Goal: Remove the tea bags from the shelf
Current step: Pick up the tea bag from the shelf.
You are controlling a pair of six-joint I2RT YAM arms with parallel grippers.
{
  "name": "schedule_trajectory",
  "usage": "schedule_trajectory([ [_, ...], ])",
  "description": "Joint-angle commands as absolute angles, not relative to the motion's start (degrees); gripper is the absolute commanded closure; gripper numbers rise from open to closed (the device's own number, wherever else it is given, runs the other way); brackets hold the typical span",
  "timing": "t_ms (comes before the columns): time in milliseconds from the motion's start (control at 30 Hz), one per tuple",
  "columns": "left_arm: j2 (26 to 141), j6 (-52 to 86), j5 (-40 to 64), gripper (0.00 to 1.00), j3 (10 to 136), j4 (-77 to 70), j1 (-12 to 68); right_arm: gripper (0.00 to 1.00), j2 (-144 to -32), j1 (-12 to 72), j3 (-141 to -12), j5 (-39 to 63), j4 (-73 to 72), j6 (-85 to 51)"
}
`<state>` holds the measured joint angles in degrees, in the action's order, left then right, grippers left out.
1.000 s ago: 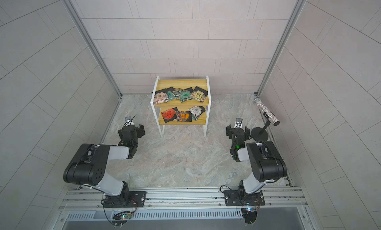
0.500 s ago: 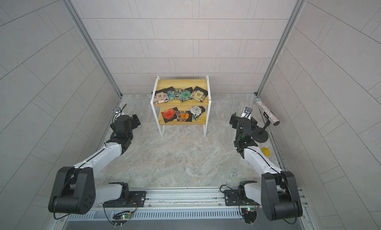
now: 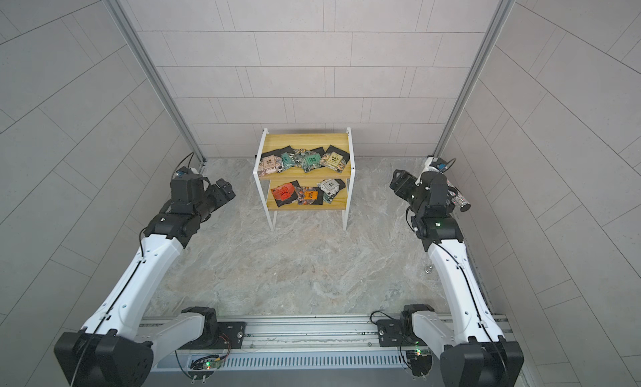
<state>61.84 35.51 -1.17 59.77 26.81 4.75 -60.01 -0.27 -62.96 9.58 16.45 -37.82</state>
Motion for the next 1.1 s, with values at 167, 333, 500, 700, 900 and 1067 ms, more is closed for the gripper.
schedule_trajectory([
  [167, 58.4, 36.6, 5.1, 0.16, 68.5, 43.1, 6.4, 0.28, -67.0, 10.2, -85.7, 13.2, 43.1, -26.7],
  [333, 60.3, 37.4, 8.1, 0.17, 74.8, 43.8, 7.3, 0.26, -73.2, 20.1, -96.9, 10.5, 49.7, -17.4],
  [500, 62.3, 38.3, 12.4, 0.15, 79.9, 44.8, 7.6, 0.23, -79.0, 24.0, -104.6, 12.0, 53.5, -12.7],
  [700, 63.4, 38.8, 15.5, 0.13, 81.6, 45.3, 7.7, 0.19, -84.0, 28.7, -110.3, 8.8, 56.2, -6.6],
  [900, 64.5, 38.9, 18.0, 0.12, 82.3, 44.9, 7.7, 0.19, -88.7, 29.2, -116.6, 6.2, 56.8, -8.2],
  [1067, 65.7, 39.4, 19.5, 0.12, 82.5, 44.9, 7.7, 0.24, -96.4, 30.1, -127.2, 2.4, 62.6, -11.5],
])
